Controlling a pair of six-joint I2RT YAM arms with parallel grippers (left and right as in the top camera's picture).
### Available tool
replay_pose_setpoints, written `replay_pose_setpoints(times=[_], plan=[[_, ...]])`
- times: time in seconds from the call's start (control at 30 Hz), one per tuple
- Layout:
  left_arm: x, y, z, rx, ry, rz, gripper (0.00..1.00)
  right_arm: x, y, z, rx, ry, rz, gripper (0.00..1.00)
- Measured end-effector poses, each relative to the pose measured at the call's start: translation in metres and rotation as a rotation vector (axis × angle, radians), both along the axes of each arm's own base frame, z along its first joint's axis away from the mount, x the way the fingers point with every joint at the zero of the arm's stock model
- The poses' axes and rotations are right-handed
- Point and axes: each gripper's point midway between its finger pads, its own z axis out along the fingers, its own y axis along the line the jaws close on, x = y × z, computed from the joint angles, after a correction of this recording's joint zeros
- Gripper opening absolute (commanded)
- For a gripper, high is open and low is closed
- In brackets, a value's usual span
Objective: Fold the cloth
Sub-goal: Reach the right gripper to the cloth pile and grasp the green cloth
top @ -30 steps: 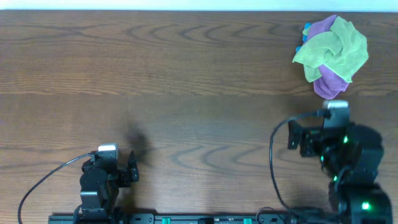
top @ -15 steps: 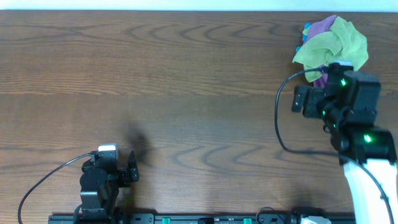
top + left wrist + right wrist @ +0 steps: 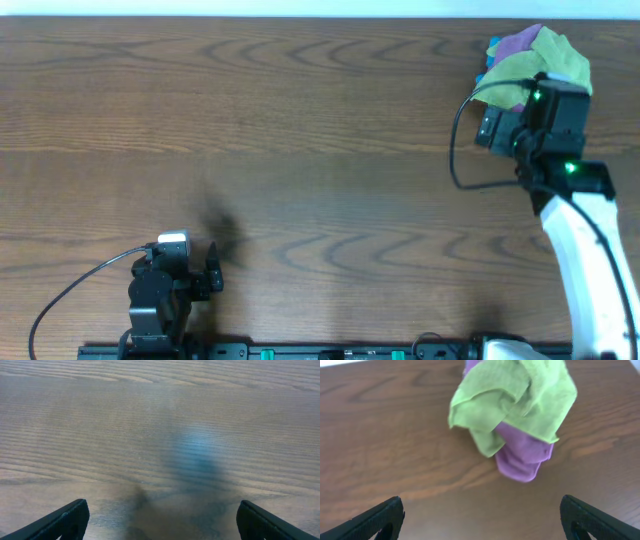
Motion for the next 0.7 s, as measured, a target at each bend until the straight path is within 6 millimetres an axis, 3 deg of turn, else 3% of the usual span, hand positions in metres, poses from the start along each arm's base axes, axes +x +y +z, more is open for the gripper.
replay_pose_setpoints(times=[0.4,0.7], plan=[[0.000,0.000,0.000,0.000,0.000,0.000,0.95,0.066,-0.056,-0.008,0.021,0.161,-0.116,0.99],[0.000,0.000,0.000,0.000,-0.001,0.000,0.95,0.120,-0.096,-0.007,0.052,0.102,-0.164,0.99]])
